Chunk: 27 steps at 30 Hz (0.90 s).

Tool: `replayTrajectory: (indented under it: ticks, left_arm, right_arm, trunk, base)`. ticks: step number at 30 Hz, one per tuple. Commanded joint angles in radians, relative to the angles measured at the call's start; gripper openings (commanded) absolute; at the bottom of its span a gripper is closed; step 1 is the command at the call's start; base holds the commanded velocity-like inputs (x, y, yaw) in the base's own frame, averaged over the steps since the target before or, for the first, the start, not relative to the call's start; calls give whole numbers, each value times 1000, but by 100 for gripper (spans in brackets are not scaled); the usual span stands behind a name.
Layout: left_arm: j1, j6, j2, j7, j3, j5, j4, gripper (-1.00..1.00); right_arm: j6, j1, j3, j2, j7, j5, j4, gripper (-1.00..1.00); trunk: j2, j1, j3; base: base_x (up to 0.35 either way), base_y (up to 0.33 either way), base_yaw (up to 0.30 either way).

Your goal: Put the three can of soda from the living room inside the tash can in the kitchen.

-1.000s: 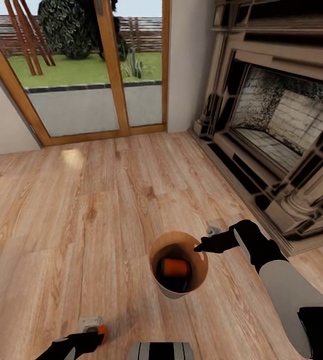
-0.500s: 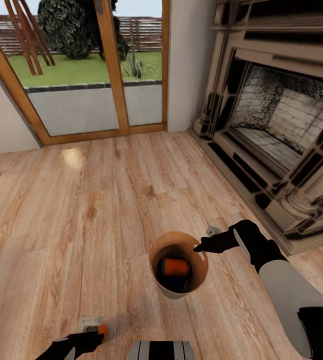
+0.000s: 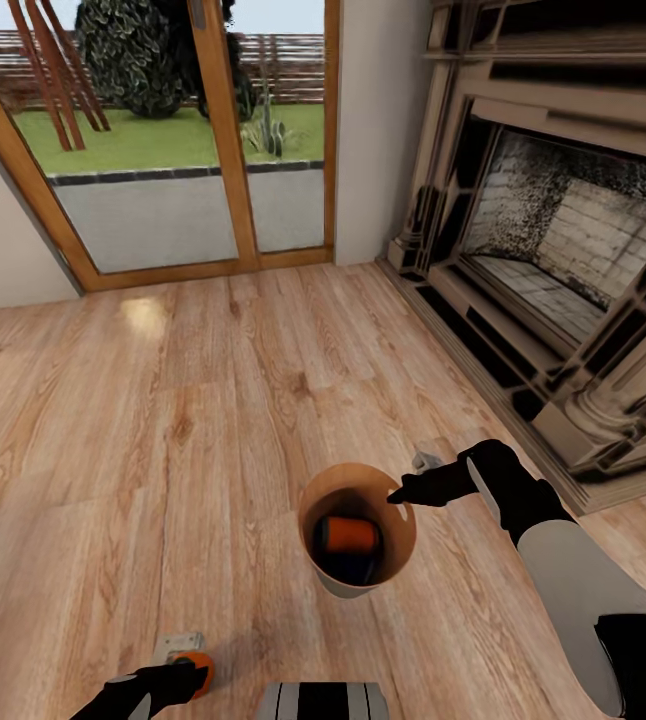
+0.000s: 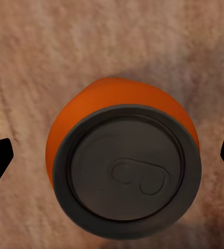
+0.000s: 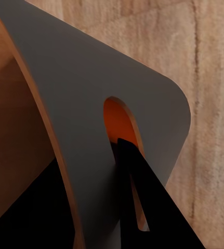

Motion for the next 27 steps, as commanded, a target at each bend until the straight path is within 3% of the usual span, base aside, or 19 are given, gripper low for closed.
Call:
replayTrajectory:
  ticks: [1,6,7,21,27]
  left_arm:
    - [0,0,0,0,0,0,0,100]
    - [0,0,0,1,0,0,0,100]
    - [0,-1,0,1,0,0,0,-100]
    - [0,-2,0,-4,-2,1,0,-100]
    - [0,0,0,-4,-2,2,0,-100]
  right_arm:
    - [13,0,-1,0,4,-26,0,-100]
    - [13,0,-1,0,3,-26,0,-100]
    - [13,0,-1,0,3,-26,0,-100]
    - [13,0,-1,0,3,-26,0,-100]
    - [13,0,-1,0,3,-26,0,-100]
  trunk:
    - [0,0,0]
    - [0,0,0]
    - [0,0,0]
    - [0,0,0]
    - [42,-23,19]
  base:
    - [5,0,0]
    - [2,0,0]
    - [0,0,0]
    - [0,0,0]
    - [0,0,0]
